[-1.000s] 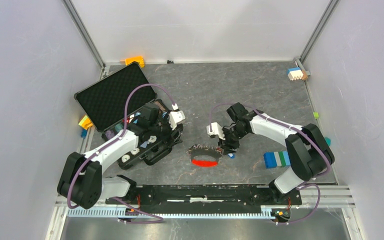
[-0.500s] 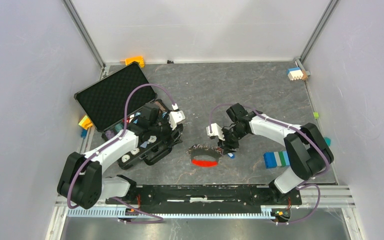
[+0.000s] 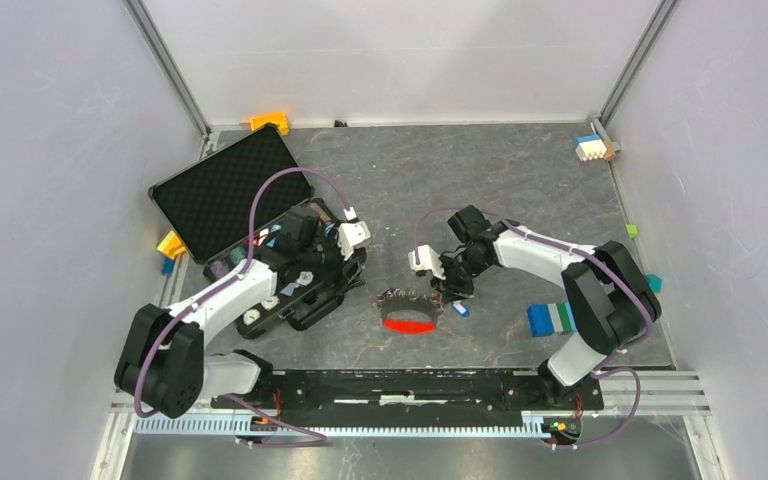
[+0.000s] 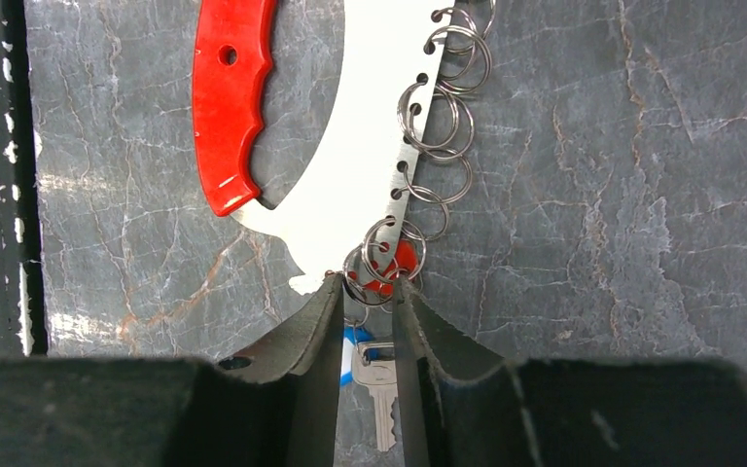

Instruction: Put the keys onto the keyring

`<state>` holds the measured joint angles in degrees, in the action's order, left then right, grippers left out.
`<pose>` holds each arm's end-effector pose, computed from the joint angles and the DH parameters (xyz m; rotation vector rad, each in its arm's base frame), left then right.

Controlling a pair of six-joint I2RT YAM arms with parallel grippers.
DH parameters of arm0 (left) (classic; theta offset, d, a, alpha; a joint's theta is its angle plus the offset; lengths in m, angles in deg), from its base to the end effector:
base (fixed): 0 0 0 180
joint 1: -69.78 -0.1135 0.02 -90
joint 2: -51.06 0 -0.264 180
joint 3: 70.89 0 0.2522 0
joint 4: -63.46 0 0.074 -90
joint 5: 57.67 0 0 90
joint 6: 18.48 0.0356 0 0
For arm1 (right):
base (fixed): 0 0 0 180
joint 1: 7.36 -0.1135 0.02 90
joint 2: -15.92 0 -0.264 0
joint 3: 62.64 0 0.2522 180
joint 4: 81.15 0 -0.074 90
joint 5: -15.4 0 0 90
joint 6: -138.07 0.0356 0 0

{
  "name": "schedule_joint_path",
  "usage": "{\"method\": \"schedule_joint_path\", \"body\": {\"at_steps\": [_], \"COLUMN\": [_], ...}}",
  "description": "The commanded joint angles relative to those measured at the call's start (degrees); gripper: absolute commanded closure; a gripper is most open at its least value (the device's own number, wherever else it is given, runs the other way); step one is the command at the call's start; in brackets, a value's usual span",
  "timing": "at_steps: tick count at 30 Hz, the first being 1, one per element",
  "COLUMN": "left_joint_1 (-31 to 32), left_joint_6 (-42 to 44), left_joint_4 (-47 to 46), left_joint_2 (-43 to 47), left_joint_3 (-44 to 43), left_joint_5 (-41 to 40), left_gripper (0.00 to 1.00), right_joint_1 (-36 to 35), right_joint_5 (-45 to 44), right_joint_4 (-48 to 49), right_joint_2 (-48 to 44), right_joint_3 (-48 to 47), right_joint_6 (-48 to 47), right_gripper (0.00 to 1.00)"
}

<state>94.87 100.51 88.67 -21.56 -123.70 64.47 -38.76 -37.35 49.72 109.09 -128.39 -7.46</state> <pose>0.2202 -0.1240 0.2063 1.2739 1.8999 -0.6219 0.2297 0.1655 0.1614 -1.9115 1.8627 0.8132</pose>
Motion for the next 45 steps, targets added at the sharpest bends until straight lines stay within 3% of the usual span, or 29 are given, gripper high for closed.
{"method": "schedule_joint_path", "body": {"at_steps": [1, 10, 22, 37, 38, 40, 41, 45], "left_joint_1": [-0.3, -0.3, -0.3, -0.3, -0.3, -0.2, -0.3, -0.3], "left_joint_6": [1.1, 1.0, 1.0, 1.0, 0.9, 1.0, 1.1, -0.1], "left_joint_4": [-0.8, -0.8, -0.7, -1.2, -1.0, -0.8, -0.8, -1.7], "left_joint_2": [0.9, 0.6, -0.1, -2.2, -2.5, -2.8, -2.8, -2.6], "left_joint_3": [-1.0, -1.3, -1.6, -3.1, -3.3, -3.6, -3.6, -3.1], "left_joint_5": [1.3, 1.6, 2.2, 4.7, 4.8, 4.8, 4.7, 4.0], "left_gripper": [0.19, 0.18, 0.19, 0.19, 0.19, 0.19, 0.18, 0.18], "right_joint_1": [-0.2, -0.2, -0.2, -0.3, -0.3, -0.2, -0.4, -2.1], "right_joint_5": [0.6, -0.3, -0.3, -2.3, -2.5, -2.8, -3.0, -3.8], "right_joint_4": [0.8, 1.4, 0.6, -0.7, -0.9, 0.2, 1.4, 4.0], "right_joint_2": [0.6, 0.9, -1.4, -6.4, -6.4, -6.8, -7.1, -6.7], "right_joint_3": [-2.2, -2.2, -4.1, -5.4, -4.9, -2.9, -1.6, 1.1], "right_joint_6": [-0.4, -0.2, -0.9, 0.1, -0.1, -0.2, -0.1, 0.1], "right_gripper": [0.71, 0.77, 1.00, 1.00, 0.96, 0.70, 0.64, 0.52]}}
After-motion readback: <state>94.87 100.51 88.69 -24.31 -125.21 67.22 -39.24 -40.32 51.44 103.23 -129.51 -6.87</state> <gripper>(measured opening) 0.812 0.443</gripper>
